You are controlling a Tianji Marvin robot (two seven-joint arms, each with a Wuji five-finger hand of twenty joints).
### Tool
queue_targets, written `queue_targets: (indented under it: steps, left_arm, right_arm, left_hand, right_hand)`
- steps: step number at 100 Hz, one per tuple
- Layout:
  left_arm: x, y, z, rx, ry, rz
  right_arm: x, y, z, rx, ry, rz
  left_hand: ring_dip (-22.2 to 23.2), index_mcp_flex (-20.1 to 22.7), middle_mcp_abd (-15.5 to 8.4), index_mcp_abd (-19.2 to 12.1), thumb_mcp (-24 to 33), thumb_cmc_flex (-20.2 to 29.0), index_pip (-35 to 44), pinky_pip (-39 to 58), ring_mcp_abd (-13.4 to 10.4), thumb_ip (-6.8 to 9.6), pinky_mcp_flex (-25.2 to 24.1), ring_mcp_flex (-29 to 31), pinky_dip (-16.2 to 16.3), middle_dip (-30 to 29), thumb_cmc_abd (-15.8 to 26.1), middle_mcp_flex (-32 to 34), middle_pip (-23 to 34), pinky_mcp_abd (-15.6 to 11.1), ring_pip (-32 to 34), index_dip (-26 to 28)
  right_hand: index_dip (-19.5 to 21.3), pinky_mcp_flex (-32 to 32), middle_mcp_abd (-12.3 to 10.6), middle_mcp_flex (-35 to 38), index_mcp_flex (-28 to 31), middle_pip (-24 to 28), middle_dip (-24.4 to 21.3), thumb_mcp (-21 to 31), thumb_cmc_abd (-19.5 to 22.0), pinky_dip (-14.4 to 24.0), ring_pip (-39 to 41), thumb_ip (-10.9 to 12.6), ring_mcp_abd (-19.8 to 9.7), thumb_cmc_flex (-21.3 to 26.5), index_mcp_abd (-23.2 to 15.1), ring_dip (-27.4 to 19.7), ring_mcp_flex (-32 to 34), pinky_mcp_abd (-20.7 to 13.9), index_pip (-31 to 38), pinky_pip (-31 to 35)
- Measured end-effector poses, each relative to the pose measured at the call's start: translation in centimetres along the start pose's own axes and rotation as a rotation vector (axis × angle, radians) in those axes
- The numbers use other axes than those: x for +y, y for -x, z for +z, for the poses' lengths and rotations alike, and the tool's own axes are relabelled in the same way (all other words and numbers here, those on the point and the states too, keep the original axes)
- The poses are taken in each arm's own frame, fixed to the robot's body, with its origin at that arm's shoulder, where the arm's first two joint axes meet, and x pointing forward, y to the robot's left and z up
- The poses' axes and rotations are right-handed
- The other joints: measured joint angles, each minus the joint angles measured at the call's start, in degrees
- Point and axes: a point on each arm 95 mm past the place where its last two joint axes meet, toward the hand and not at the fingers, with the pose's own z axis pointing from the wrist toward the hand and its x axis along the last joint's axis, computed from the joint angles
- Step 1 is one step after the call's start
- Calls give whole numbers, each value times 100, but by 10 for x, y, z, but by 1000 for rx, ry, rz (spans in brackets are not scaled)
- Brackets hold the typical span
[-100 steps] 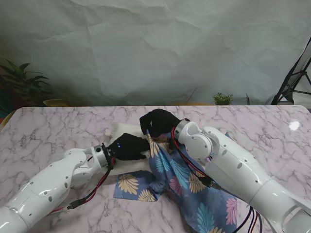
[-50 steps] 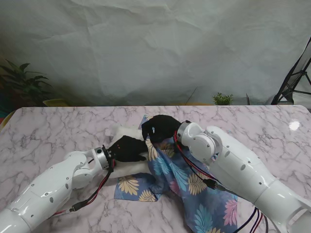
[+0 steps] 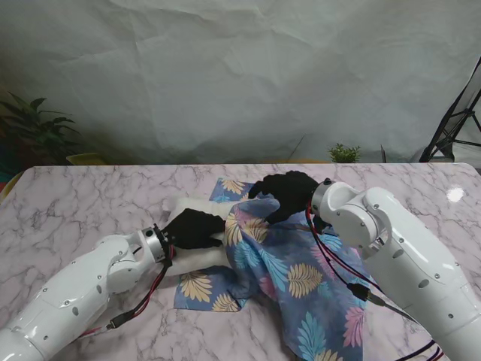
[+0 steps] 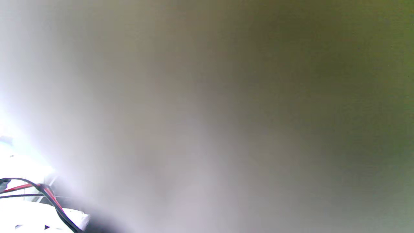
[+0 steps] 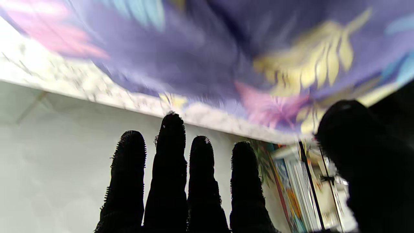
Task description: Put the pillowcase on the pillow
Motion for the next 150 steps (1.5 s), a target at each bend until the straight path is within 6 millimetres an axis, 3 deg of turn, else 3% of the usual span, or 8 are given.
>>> queue_targets:
  steps: [22, 32, 38, 43, 47, 72, 117, 150]
  left_arm:
    - [-1, 0, -2, -11, -4, -3]
    - [-3, -1, -2, -6, -7, 2]
    - [-5, -2, -3, -5, -10, 5]
    - [-6, -3, -3, -5, -12, 5]
    - [-6, -3, -4, -5, -13, 5]
    - [-4, -5, -3, 15, -5, 6]
    - [1, -9, 1, 63, -1, -8]
    - [-1, -14, 4, 88, -10, -6]
  right_arm:
    - [-33, 23, 3, -51, -99, -132]
    - [-50, 35, 12, -83, -94, -82]
    - [-54, 41, 15, -107, -51, -55]
    - [-56, 44, 18, -122, 1, -50]
    - [-56, 45, 20, -130, 41, -46]
    - [-51, 39, 33, -142, 82, 61]
    - [-4, 12, 56, -129, 214, 37]
    - [-3, 2, 67, -116, 174, 44]
  left_hand:
    - [0, 0, 6, -1, 0, 0, 0, 0, 0, 0, 0, 0, 0, 0, 0, 0, 0, 0, 0, 0]
    - [0, 0, 9, -1, 0, 0, 0, 0, 0, 0, 0, 0, 0, 0, 0, 0, 0, 0, 0, 0]
    - [0, 0, 9, -1, 0, 0, 0, 0, 0, 0, 0, 0, 0, 0, 0, 0, 0, 0, 0, 0]
    - [0, 0, 10, -1, 0, 0, 0, 0, 0, 0, 0, 0, 1, 0, 0, 0, 0, 0, 0, 0]
    - [0, 0, 10, -1, 0, 0, 0, 0, 0, 0, 0, 0, 1, 0, 0, 0, 0, 0, 0, 0]
    - [0, 1, 13, -1, 95, 0, 0, 0, 0, -1, 0, 0, 1, 4, 0, 0, 15, 0, 0, 1]
    - [0, 22, 18, 0, 156, 0, 47, 0, 0, -1, 0, 0, 1, 87, 0, 0, 77, 0, 19, 14]
    - [0, 81, 18, 9, 222, 0, 54, 0, -4, -1, 0, 0, 7, 93, 0, 0, 139, -1, 27, 15]
  right_hand:
    - [-61, 61, -13, 221, 136, -2, -46, -52, 21, -97, -13, 0, 4, -139, 67, -58, -97, -4, -42, -56]
    - [93, 385, -280, 1047, 985, -2, -40, 300, -437, -111, -71, 0, -38, -117, -190, -108, 480, 7, 458, 18]
    - [307, 768, -717, 1893, 1799, 145, 72, 506, -853, -116, 88, -38, -141, 305, -680, 23, 1120, 10, 979, 230]
    - [-279, 1270, -1065, 2942, 2510, 263, 243, 580, -1275, -61, 424, -631, -365, 936, -1446, 388, 1932, 9, 2098, 549]
    - [-579, 1682, -1210, 3777, 3151, 275, 431, 632, -1391, 55, 832, -786, -542, 1304, -1889, 681, 2567, 5, 2680, 774]
    - [-843, 2995, -932, 4680, 3828, 443, 1067, 1046, -1675, 233, 3639, -798, -1040, 1645, -2020, 1968, 3439, -208, 3071, 1221]
    - [-664, 3184, -919, 4677, 3821, 522, 1218, 1115, -1674, 233, 3794, -798, -1115, 1645, -2011, 2053, 3439, -222, 3072, 1221]
    - [-542, 2982, -905, 4558, 3653, 536, 1204, 1114, -1454, 173, 3461, -798, -1118, 1771, -2001, 1992, 3439, -226, 3077, 1091]
